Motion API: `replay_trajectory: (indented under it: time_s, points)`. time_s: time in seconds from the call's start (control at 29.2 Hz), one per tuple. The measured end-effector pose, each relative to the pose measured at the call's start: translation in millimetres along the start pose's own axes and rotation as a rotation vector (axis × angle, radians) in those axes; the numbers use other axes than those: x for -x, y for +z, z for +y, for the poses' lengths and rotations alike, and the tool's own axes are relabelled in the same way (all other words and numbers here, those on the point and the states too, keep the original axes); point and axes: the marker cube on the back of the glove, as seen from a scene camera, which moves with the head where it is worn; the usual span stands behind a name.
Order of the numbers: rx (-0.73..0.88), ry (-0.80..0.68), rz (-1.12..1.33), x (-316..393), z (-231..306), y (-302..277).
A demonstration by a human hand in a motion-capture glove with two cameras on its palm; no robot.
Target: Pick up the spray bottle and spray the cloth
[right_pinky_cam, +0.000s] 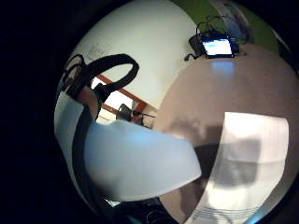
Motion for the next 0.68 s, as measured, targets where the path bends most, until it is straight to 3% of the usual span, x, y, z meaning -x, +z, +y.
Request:
replay_trajectory:
  time_s: [0.45,0.68]
  points:
    - [-0.01,-0.021,-0.013,-19,7,-20]
    - [0.311,0.096,0.16,-36,32,-13]
